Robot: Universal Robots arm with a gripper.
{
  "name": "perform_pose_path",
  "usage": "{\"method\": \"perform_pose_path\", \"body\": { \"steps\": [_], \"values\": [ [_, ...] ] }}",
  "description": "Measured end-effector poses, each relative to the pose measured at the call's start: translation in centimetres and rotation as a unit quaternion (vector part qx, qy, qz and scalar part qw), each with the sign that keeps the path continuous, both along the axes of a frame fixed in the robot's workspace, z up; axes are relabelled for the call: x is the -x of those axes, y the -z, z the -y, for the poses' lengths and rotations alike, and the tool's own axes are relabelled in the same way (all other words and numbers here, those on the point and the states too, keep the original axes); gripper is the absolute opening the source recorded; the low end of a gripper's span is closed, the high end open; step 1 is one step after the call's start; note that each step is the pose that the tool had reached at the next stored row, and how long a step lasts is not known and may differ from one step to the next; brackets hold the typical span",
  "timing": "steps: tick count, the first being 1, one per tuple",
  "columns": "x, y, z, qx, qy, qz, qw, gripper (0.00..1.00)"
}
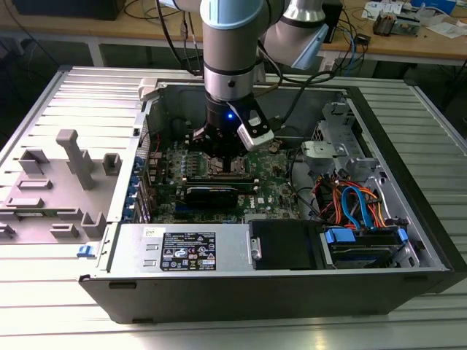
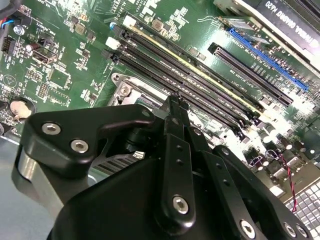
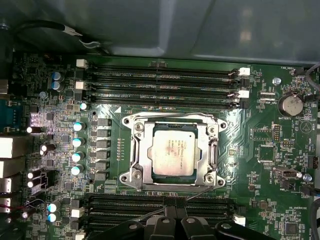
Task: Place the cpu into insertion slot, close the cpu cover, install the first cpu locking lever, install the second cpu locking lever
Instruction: 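Install the second cpu locking lever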
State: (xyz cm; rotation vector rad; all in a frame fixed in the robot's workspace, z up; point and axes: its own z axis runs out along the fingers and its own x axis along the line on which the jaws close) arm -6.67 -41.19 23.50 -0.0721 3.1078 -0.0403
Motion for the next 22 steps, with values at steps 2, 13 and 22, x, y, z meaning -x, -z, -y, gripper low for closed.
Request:
{"method": "perform_pose_path", "body": {
  "steps": [2,13,22],
  "values": [
    [0.00,0.00,0.00,0.0000,0.000,0.0000,1.00000,0.11],
    [0.08,0.15,0.61,-0.0153,-0.004,-0.0081,0.99984,0.11],
    [0.63,0.42,1.02,-0.0205,-0.030,-0.0099,0.99928,0.11]
  ]
}}
